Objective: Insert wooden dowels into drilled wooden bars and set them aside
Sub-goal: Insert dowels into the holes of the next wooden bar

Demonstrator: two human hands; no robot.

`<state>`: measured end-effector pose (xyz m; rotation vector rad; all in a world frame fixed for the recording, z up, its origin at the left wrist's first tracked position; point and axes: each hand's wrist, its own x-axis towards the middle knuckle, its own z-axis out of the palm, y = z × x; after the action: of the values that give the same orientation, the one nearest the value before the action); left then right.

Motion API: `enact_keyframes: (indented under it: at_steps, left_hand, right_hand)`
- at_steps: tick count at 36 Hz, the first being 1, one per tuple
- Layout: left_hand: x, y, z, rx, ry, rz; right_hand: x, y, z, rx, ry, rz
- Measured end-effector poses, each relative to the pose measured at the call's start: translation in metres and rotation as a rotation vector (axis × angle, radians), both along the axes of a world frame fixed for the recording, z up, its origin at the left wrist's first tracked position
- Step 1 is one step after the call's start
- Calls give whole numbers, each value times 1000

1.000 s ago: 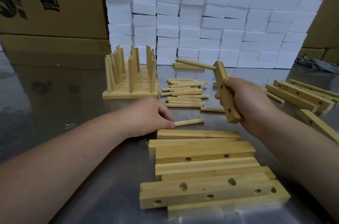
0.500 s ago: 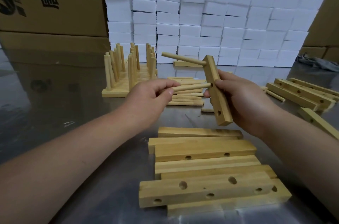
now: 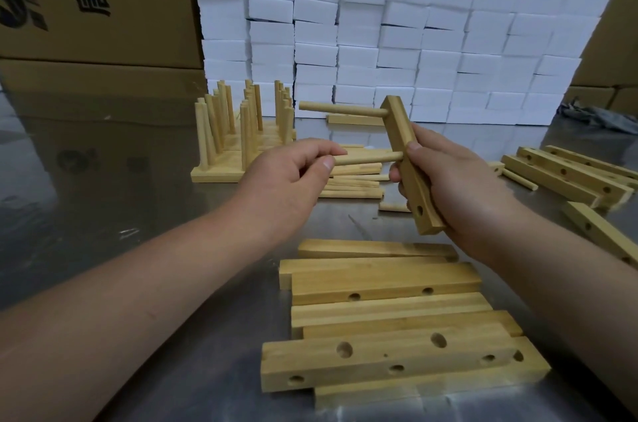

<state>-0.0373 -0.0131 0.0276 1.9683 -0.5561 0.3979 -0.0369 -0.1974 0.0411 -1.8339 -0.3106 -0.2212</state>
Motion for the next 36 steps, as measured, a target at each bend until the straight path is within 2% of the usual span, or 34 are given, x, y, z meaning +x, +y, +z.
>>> enact_keyframes:
  at_steps: [7, 14, 21, 30, 36]
  left_hand:
    - [-1, -2, -2, 148, -157, 61]
    - [-4, -3, 1, 180, -184, 85]
    - [-7, -5, 5, 110, -138, 34]
    - [-8, -6, 10, 69, 92, 51]
    - [-7, -7, 9, 83, 33, 51]
  right_hand:
    - [-4, 6, -3, -31, -47, 10]
    - [-9, 8, -1, -56, -87, 33]
    - [-15, 9, 3, -84, -151, 32]
    - [-17, 10, 3, -134, -199, 9]
    - [-14, 8, 3, -104, -172, 12]
